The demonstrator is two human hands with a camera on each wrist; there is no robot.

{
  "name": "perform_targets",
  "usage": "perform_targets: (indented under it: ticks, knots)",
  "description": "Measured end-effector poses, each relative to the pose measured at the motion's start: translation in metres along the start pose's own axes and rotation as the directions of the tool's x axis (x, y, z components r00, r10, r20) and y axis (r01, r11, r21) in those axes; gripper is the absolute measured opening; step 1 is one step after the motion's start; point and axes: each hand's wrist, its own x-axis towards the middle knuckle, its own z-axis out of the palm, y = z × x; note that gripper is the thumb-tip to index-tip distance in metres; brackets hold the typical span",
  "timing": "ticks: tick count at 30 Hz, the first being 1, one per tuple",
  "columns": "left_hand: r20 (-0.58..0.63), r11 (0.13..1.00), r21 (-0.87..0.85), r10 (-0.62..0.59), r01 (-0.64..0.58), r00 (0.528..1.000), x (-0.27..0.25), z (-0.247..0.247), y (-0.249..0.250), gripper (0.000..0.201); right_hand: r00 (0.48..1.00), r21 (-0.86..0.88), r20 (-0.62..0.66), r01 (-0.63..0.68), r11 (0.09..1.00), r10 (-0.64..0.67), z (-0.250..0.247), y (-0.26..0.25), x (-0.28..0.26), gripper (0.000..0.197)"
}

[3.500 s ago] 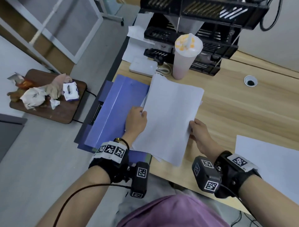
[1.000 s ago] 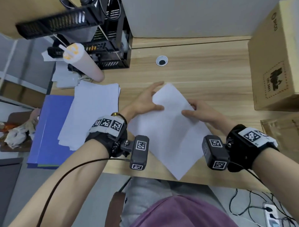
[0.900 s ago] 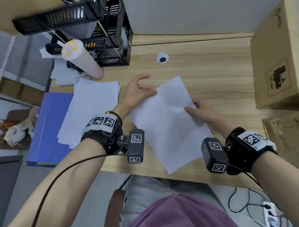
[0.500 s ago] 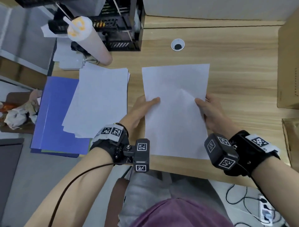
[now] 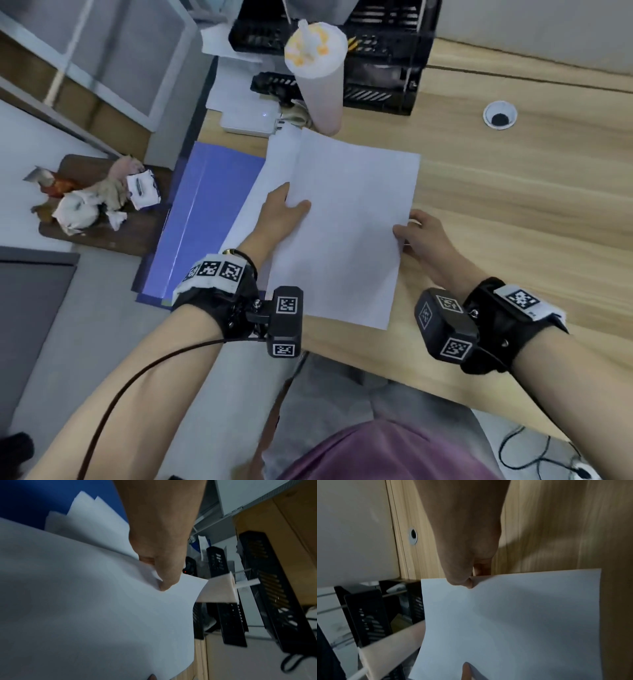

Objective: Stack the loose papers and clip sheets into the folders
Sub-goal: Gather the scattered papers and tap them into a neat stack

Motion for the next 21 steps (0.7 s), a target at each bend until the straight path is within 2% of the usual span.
perform_targets:
  ticks: [4, 6, 7, 8, 10, 11, 14, 17, 19, 21]
  knots:
    - [-0.051, 0.997, 0.067, 0.048, -0.045, 0.998, 0.026, -0.036, -0.018, 0.027, 0.996, -0.057, -0.093, 0.001, 0.998, -0.006, 0.04, -0.008, 0.017, 0.029]
    - [-0.16, 0.971, 0.239, 0.06, -0.02, 0.985, 0.038, -0.047, -0.028, 0.034, 0.993, -0.071, -0.114, -0.023, 0.997, 0.015, 0.05, -0.008, 0.023, 0.034]
    - [-0.209, 0.956, 0.294, 0.047, 0.017, 0.977, 0.043, -0.051, -0.033, 0.045, 0.994, -0.067, -0.1, -0.041, 0.997, 0.034, 0.054, -0.007, 0.026, 0.033]
    - [-0.209, 0.952, 0.303, 0.017, 0.049, 0.978, 0.046, -0.054, -0.036, 0.06, 0.996, -0.058, -0.079, -0.056, 0.997, 0.051, 0.057, -0.008, 0.027, 0.026]
    - [-0.125, 0.945, 0.313, -0.053, 0.09, 0.991, 0.048, -0.055, -0.041, 0.085, 0.996, -0.03, -0.048, -0.079, 0.996, 0.077, 0.065, -0.013, 0.027, 0.017]
    - [-0.093, 0.937, 0.338, -0.064, 0.092, 0.994, 0.047, -0.053, -0.043, 0.089, 0.996, -0.021, -0.043, -0.085, 0.996, 0.084, 0.07, -0.015, 0.029, 0.017]
    - [-0.074, 0.942, 0.332, -0.024, 0.048, 0.997, 0.047, -0.046, -0.048, 0.082, 0.995, -0.073, -0.043, -0.092, 0.993, 0.089, 0.083, -0.019, 0.035, 0.024]
    - [-0.108, 0.953, 0.293, -0.051, 0.081, 0.993, 0.05, -0.045, -0.05, 0.076, 0.994, -0.139, -0.062, -0.093, 0.986, 0.085, 0.087, -0.02, 0.038, 0.023]
    - [-0.149, 0.98, 0.165, -0.089, 0.113, 0.985, 0.051, -0.05, -0.049, 0.066, 0.995, -0.143, -0.066, -0.088, 0.986, 0.079, 0.086, -0.019, 0.037, 0.019]
    - [-0.119, 0.989, 0.037, -0.136, 0.142, 0.984, 0.05, -0.055, -0.047, 0.052, 0.995, -0.123, -0.047, -0.089, 0.988, 0.083, 0.084, -0.017, 0.035, 0.023]
